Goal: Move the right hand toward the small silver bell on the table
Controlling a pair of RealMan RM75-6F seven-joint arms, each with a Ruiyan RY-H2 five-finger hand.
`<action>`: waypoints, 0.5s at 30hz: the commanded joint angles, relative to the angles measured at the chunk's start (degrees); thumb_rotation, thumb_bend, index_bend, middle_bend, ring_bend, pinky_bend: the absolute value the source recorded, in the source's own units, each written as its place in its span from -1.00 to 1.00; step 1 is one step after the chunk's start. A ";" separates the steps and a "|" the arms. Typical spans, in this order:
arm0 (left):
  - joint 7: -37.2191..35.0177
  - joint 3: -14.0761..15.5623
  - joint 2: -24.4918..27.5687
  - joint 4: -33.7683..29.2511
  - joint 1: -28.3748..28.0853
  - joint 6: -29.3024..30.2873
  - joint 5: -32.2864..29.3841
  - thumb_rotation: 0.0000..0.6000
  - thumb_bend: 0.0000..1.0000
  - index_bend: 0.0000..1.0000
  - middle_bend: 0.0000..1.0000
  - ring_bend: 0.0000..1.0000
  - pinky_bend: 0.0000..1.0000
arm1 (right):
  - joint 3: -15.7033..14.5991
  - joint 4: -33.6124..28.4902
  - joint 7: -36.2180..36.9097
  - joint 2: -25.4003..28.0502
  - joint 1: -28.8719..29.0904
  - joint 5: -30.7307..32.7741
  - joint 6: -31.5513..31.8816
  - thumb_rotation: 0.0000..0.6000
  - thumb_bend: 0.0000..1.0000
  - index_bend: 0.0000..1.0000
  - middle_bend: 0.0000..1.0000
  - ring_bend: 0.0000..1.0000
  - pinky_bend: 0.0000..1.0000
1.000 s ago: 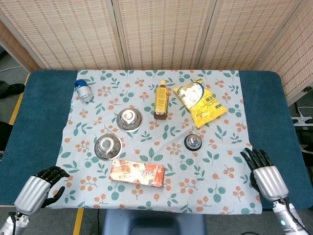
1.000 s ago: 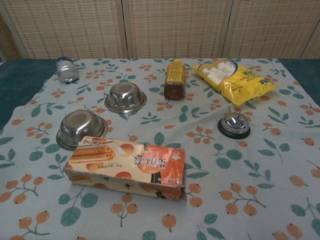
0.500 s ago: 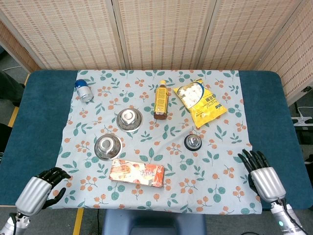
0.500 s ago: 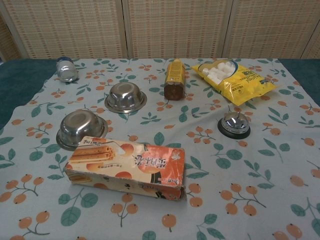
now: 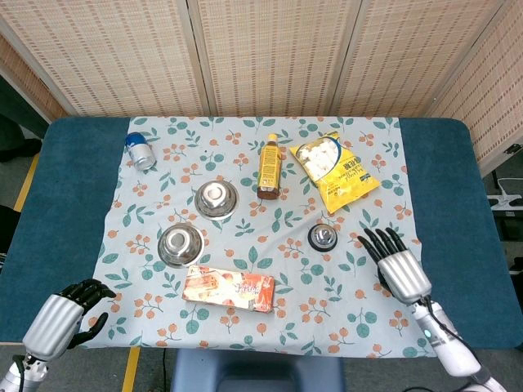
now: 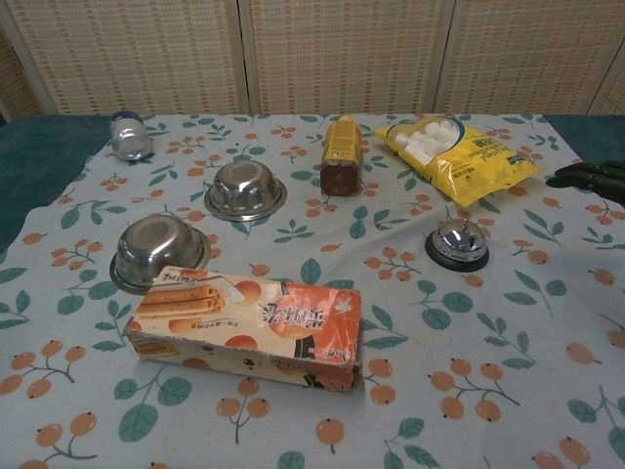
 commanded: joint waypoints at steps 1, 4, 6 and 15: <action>-0.25 -0.09 0.10 -0.04 0.06 0.14 -0.16 1.00 -0.14 -0.26 -0.25 -0.44 -0.05 | 2.10 3.52 3.00 -3.71 4.10 2.33 -4.56 1.00 0.84 -1.00 -1.00 -1.00 -0.97; -0.44 -0.11 0.11 -0.02 0.05 0.16 -0.16 1.00 -0.14 -0.26 -0.25 -0.44 -0.05 | 2.62 7.71 2.76 -7.25 6.66 3.41 -7.33 1.00 0.84 -1.00 -1.00 -1.00 -0.97; -0.45 -0.01 0.13 -0.04 0.00 0.03 0.00 1.00 -0.14 -0.26 -0.24 -0.44 -0.05 | 2.88 9.81 2.45 -9.31 7.97 4.12 -8.81 1.00 0.84 -1.00 -1.00 -1.00 -0.97; -1.01 -0.01 0.25 0.06 -0.01 0.35 0.31 1.00 -0.14 -0.26 -0.21 -0.44 -0.05 | 3.97 18.25 3.46 -17.51 13.73 6.43 -13.93 1.00 0.84 -1.00 -1.00 -1.00 -0.97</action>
